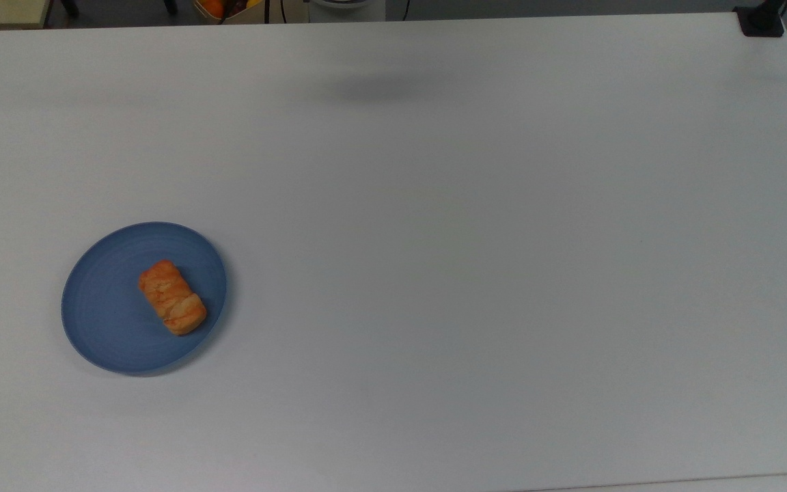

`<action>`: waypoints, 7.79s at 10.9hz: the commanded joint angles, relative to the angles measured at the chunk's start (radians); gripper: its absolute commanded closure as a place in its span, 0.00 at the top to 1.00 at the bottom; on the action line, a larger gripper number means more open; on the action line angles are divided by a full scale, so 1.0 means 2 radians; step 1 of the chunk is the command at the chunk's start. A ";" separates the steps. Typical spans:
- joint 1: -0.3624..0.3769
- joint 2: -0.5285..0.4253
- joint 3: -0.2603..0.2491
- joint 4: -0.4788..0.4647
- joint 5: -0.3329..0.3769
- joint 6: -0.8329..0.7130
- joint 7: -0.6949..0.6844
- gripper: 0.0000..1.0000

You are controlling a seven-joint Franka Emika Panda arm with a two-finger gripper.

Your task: Put the bread on the table

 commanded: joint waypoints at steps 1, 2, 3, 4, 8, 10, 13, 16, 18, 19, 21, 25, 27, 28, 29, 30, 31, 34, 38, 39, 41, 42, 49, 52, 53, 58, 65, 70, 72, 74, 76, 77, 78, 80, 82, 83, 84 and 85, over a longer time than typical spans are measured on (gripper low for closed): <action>0.004 -0.002 -0.003 -0.008 0.004 0.006 0.004 1.00; 0.004 0.001 -0.003 -0.008 0.004 0.006 0.003 1.00; 0.005 0.005 -0.003 -0.007 0.004 0.006 0.003 1.00; 0.007 0.005 -0.003 -0.008 0.005 0.006 0.003 1.00; 0.009 0.025 -0.002 0.015 0.010 0.006 -0.005 1.00; 0.003 0.063 -0.003 0.054 0.014 0.006 -0.030 1.00; -0.027 0.096 -0.003 0.073 0.018 0.062 -0.113 1.00; -0.068 0.127 -0.003 0.074 0.048 0.146 -0.179 1.00; -0.094 0.170 -0.003 0.098 0.073 0.198 -0.199 1.00; -0.106 0.195 -0.003 0.120 0.084 0.213 -0.213 1.00; -0.120 0.235 -0.002 0.136 0.093 0.268 -0.238 1.00; -0.124 0.298 0.001 0.133 0.111 0.383 -0.239 1.00; -0.123 0.323 0.003 0.131 0.110 0.409 -0.239 1.00; -0.122 0.331 0.003 0.130 0.111 0.426 -0.239 1.00; -0.121 0.337 0.003 0.129 0.110 0.433 -0.240 1.00; -0.120 0.348 0.003 0.130 0.110 0.434 -0.242 1.00; -0.120 0.357 0.003 0.129 0.110 0.449 -0.242 1.00; -0.120 0.376 0.010 0.125 0.109 0.475 -0.241 1.00; -0.118 0.383 0.012 0.124 0.109 0.487 -0.235 0.79; -0.117 0.383 0.013 0.124 0.107 0.487 -0.235 0.70; -0.113 0.382 0.013 0.124 0.104 0.487 -0.235 0.50; -0.113 0.382 0.012 0.124 0.104 0.487 -0.235 0.45; -0.117 0.344 0.012 0.104 0.103 0.479 -0.235 0.27; -0.121 0.315 0.007 0.098 0.102 0.446 -0.230 0.27; -0.123 0.300 0.007 0.097 0.102 0.433 -0.228 0.27; -0.129 0.230 0.005 0.100 0.096 0.383 -0.191 0.27; -0.148 0.164 0.000 0.046 0.028 0.326 -0.116 0.28; -0.165 0.074 -0.032 -0.085 0.028 0.328 -0.115 0.28; -0.166 0.048 -0.047 -0.125 0.028 0.330 -0.115 0.28; -0.166 0.027 -0.062 -0.172 0.030 0.335 -0.116 0.28; -0.178 0.027 -0.064 -0.214 0.035 0.367 -0.116 0.28; -0.181 0.028 -0.064 -0.243 0.035 0.403 -0.115 0.28; -0.182 0.031 -0.064 -0.268 0.035 0.446 -0.116 0.28; -0.184 0.044 -0.064 -0.310 0.035 0.507 -0.121 0.28; -0.189 0.053 -0.064 -0.332 0.035 0.543 -0.122 0.29; -0.195 0.055 -0.064 -0.337 0.035 0.544 -0.124 0.29; -0.198 0.056 -0.064 -0.337 0.035 0.543 -0.126 0.30; -0.199 0.057 -0.064 -0.337 0.035 0.542 -0.127 0.32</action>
